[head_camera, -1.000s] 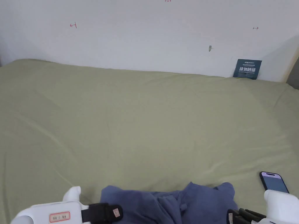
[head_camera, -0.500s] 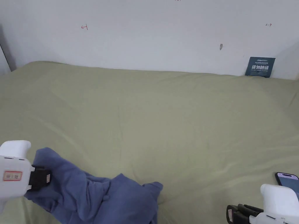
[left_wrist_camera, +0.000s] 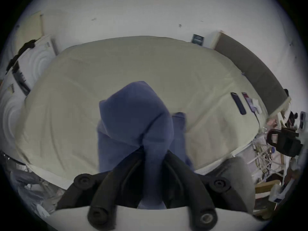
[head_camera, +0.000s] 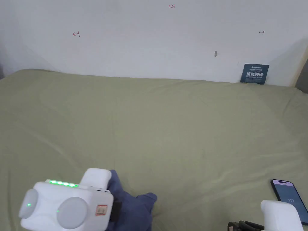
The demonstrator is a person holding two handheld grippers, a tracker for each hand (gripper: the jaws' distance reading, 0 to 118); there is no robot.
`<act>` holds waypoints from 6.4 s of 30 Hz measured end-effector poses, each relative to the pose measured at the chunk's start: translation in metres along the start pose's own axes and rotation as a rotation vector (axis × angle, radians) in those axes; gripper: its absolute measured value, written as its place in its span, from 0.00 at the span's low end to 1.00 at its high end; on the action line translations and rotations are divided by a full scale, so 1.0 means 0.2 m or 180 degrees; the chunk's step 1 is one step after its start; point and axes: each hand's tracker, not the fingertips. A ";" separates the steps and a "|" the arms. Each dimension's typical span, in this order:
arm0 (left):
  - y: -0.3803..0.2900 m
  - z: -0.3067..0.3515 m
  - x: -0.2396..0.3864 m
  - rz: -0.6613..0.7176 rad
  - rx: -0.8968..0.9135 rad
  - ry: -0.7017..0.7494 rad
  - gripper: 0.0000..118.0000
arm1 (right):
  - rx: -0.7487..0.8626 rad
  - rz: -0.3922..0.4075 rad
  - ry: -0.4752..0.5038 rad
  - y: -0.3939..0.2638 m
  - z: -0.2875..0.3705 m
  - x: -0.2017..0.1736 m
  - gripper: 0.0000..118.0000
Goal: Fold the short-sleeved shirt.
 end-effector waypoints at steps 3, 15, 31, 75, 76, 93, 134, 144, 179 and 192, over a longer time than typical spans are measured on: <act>0.00 -0.09 0.09 -0.0059 -0.0079 -0.0035 0.14 | 0.0012 -0.0025 -0.0003 -0.01 0.01 0.01 0.02; 0.01 -0.04 -0.02 0.0275 0.0290 -0.0981 0.78 | -0.0024 -0.0076 0.0018 -0.05 0.00 0.03 0.02; -0.32 -0.50 0.01 0.0605 -0.0009 -0.1625 0.00 | 0.0142 -0.0029 0.0116 -0.04 0.05 0.00 0.02; -0.36 0.19 -0.82 0.1505 0.0862 -0.0892 0.00 | -0.0981 -0.1120 0.2542 -0.16 -1.32 -0.10 0.01; -0.36 0.17 -0.81 0.1461 0.0898 -0.0989 0.00 | -0.0978 -0.1134 0.2541 -0.16 -1.33 -0.10 0.01; -0.42 -0.49 -0.93 0.1963 0.0318 -0.2198 0.80 | -0.0947 -0.1161 0.2602 -0.18 -1.33 -0.09 0.01; -0.35 0.49 -2.64 0.1909 0.0519 -0.0743 0.88 | -0.0789 -0.0585 0.2768 -0.10 -1.09 -0.44 0.01; -0.09 1.10 -1.71 0.0905 0.1362 0.1324 0.81 | 0.0189 0.0471 0.1251 0.29 -0.54 -0.24 0.01; -0.25 0.58 0.44 0.0193 0.2754 0.1113 1.00 | 0.2115 0.0473 -0.0897 0.00 0.13 -0.20 0.93; -0.24 0.57 0.40 0.0216 0.2770 0.1130 1.00 | 0.2277 0.0515 -0.0829 0.03 0.17 -0.22 0.93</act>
